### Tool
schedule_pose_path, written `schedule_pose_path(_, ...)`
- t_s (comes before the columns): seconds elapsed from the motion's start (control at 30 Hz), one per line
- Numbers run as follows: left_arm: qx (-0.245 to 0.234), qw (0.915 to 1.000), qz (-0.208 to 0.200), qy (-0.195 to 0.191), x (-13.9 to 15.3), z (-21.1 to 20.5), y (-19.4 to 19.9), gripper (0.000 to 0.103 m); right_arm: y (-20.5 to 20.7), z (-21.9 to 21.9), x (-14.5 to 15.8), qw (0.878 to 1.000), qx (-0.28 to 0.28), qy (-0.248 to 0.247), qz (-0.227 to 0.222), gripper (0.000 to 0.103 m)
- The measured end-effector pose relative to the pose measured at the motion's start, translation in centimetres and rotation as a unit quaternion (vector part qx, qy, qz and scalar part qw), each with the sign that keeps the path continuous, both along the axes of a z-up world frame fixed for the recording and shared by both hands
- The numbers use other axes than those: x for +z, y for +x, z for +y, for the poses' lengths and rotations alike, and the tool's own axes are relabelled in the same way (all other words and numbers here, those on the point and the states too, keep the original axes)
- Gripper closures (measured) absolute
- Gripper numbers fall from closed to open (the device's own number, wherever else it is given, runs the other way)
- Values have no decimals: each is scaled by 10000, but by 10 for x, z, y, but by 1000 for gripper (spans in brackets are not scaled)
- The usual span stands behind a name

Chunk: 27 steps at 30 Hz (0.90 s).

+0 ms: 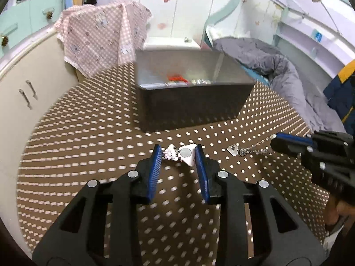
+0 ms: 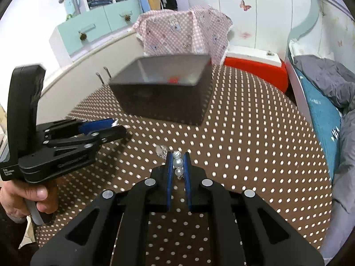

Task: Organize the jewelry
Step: 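Lower the chain and white charm into the grey box and open both grippers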

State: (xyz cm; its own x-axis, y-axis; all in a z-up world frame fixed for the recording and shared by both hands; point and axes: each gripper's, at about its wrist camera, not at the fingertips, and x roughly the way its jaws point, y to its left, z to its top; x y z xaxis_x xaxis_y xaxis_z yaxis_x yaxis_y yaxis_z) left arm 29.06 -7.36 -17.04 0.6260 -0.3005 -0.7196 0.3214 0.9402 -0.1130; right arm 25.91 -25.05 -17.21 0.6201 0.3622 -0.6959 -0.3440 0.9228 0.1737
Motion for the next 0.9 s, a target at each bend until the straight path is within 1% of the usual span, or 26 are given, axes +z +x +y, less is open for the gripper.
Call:
schedule_pose_path(0.13,114,9992,-352,-163,36,21,-11,72,-2,1,34,9994,146,93,-309,95)
schedule_pose_path(0.3,87,9971,-686,-302,73,35,-16,72,-2,5,82,9964,359,147,-749,95)
schedule_pose_path(0.47,-106,9938,-1055,-341,113,35,-6,72,3,8,137,9908,456,156,-1266,95)
schedule_pose_path(0.53,-191,9926,-1157,-300,122,32,-3,72,7,10,151,9891,435,152,-1399,95)
schedule_pose_path(0.6,-330,9917,-1188,-353,133,28,7,72,13,12,165,9870,445,190,-1531,95)
schedule_pose_path(0.67,-346,9918,-1197,-289,136,26,17,72,22,14,173,9861,458,213,-1580,95)
schedule_pose_path(0.73,-384,9928,-1076,-353,138,23,33,72,34,18,177,9864,469,204,-1563,95)
schedule_pose_path(0.8,-414,9936,-1000,-320,136,19,43,72,48,20,176,9872,449,202,-1518,95)
schedule_pose_path(0.9,-430,9948,-876,-287,130,14,55,72,66,19,168,9896,389,264,-1358,95)
